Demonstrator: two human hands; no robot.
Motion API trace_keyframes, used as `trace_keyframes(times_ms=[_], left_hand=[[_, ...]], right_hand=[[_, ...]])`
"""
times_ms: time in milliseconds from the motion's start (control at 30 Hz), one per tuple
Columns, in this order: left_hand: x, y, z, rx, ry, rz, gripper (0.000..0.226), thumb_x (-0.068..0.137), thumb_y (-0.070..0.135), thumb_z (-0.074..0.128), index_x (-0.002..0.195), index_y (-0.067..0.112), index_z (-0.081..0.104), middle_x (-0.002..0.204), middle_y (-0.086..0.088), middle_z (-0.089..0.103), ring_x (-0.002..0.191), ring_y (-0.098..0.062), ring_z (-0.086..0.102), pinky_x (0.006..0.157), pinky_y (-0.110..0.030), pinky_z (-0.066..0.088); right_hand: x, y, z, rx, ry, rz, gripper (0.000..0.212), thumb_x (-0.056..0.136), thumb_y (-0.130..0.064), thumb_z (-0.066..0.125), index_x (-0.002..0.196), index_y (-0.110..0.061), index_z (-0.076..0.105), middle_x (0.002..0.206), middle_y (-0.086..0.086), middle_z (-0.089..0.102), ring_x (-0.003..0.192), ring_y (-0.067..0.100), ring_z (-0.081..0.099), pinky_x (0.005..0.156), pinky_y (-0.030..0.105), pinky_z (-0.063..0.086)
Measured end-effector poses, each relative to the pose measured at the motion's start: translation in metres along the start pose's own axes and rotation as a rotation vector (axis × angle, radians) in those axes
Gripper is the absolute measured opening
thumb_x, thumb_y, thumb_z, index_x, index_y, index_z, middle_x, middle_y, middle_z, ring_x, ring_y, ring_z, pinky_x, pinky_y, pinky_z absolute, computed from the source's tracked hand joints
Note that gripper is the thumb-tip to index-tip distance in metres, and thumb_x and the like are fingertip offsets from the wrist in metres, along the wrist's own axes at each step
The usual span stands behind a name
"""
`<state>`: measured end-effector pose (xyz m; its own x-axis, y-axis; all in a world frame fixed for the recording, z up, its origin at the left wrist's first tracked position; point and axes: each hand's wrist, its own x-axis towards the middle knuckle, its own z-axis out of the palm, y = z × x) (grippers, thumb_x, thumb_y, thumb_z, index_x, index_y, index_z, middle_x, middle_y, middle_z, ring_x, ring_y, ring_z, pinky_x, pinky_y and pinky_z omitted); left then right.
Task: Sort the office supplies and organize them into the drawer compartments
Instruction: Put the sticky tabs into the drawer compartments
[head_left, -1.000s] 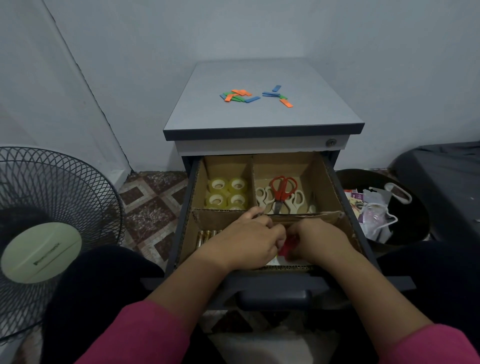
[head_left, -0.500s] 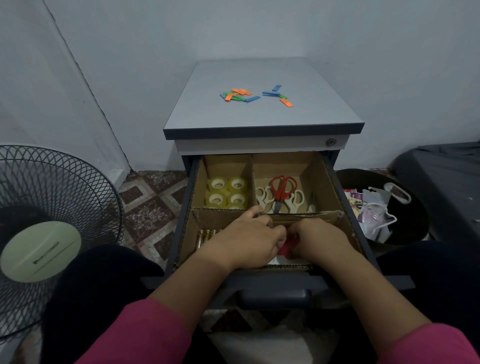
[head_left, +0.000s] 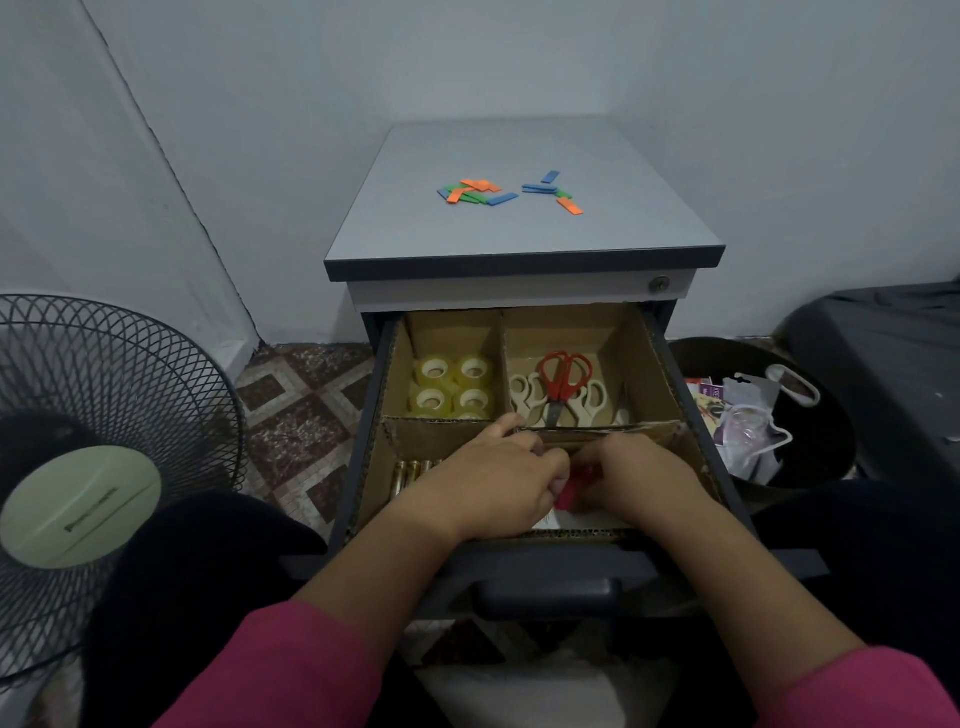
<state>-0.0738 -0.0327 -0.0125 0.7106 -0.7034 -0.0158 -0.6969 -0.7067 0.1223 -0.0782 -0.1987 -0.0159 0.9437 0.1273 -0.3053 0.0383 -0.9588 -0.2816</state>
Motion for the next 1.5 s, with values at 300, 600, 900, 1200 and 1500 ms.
trace_keyframes(times_ms=[300, 600, 900, 1200, 1500], left_hand=[[0.0, -0.003, 0.004, -0.067, 0.009, -0.011, 0.022, 0.098, 0.022, 0.034, 0.109, 0.016, 0.053, 0.115, -0.006, 0.058, 0.127, -0.02, 0.038, 0.117, -0.027, -0.001], [0.0, -0.006, 0.009, -0.093, -0.021, -0.012, 0.019, 0.096, 0.026, 0.035, 0.105, 0.021, 0.052, 0.115, -0.003, 0.058, 0.131, -0.023, 0.035, 0.119, -0.034, 0.007], [-0.001, -0.003, 0.006, -0.09, 0.104, 0.014, 0.019, 0.098, 0.023, 0.036, 0.107, 0.017, 0.052, 0.113, -0.003, 0.059, 0.125, -0.018, 0.037, 0.107, -0.014, -0.009], [0.0, -0.004, 0.008, -0.102, 0.063, 0.008, 0.018, 0.096, 0.022, 0.036, 0.103, 0.019, 0.052, 0.11, -0.002, 0.059, 0.121, -0.016, 0.039, 0.112, -0.019, -0.006], [0.001, -0.005, 0.009, -0.074, 0.032, 0.009, 0.018, 0.096, 0.024, 0.036, 0.105, 0.02, 0.051, 0.113, -0.003, 0.058, 0.126, -0.019, 0.037, 0.118, -0.027, -0.001]], right_hand=[[-0.01, 0.016, -0.005, -0.171, 0.114, 0.305, 0.013, 0.091, -0.008, 0.051, 0.096, -0.01, 0.062, 0.081, 0.002, 0.053, 0.091, 0.022, 0.063, 0.072, 0.029, 0.048], [-0.002, 0.014, -0.001, -0.105, 0.072, 0.357, 0.009, 0.092, -0.01, 0.053, 0.097, -0.01, 0.06, 0.077, 0.001, 0.049, 0.096, 0.023, 0.062, 0.08, 0.033, 0.051], [-0.003, 0.013, 0.001, -0.089, 0.126, 0.368, 0.01, 0.093, -0.01, 0.052, 0.099, -0.011, 0.06, 0.101, 0.007, 0.062, 0.097, 0.024, 0.063, 0.08, 0.034, 0.052], [-0.002, 0.012, -0.001, -0.073, 0.077, 0.39, 0.015, 0.093, -0.013, 0.052, 0.105, -0.009, 0.061, 0.108, 0.009, 0.062, 0.102, 0.025, 0.061, 0.083, 0.035, 0.051], [0.0, 0.012, 0.0, -0.066, 0.015, 0.388, 0.022, 0.095, -0.016, 0.049, 0.112, -0.011, 0.062, 0.116, 0.009, 0.062, 0.109, 0.025, 0.059, 0.089, 0.038, 0.049]])
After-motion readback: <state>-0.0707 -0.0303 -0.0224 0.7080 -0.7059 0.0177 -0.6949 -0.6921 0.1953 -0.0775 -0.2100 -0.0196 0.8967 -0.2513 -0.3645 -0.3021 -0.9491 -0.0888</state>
